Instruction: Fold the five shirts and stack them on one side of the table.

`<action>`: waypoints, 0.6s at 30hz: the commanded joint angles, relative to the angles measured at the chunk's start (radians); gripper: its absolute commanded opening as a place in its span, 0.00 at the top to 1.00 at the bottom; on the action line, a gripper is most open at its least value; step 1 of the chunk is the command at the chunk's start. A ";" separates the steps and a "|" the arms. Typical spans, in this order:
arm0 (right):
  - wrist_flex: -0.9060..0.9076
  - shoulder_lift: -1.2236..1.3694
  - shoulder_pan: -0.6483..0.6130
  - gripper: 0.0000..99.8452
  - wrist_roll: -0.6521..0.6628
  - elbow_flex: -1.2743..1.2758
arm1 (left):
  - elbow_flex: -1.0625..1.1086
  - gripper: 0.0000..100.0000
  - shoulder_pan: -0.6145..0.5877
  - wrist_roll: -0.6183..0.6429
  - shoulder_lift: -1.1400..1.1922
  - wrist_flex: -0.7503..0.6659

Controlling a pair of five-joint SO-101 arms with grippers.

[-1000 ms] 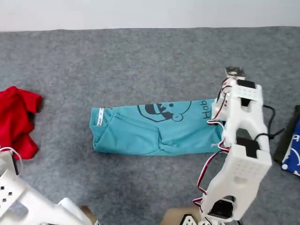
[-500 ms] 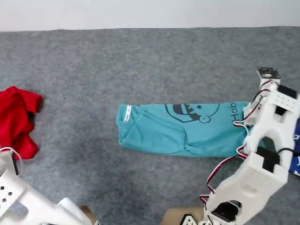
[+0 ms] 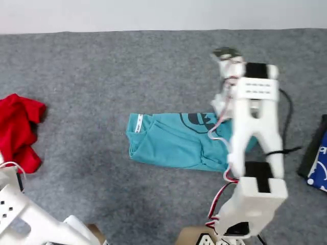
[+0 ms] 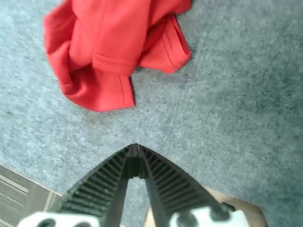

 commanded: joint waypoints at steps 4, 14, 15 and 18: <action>-0.041 -0.062 -0.248 0.99 -0.112 -0.046 | 0.008 1.00 0.002 0.020 -0.017 0.018; -0.157 0.099 -0.441 0.99 -0.161 -0.049 | 0.010 1.00 0.005 0.046 -0.017 0.018; -0.163 0.108 -0.450 0.99 -0.161 -0.049 | 0.008 1.00 0.005 0.046 -0.017 0.018; -0.186 0.131 -0.484 0.99 -0.157 -0.051 | 0.008 1.00 0.005 0.046 -0.017 0.018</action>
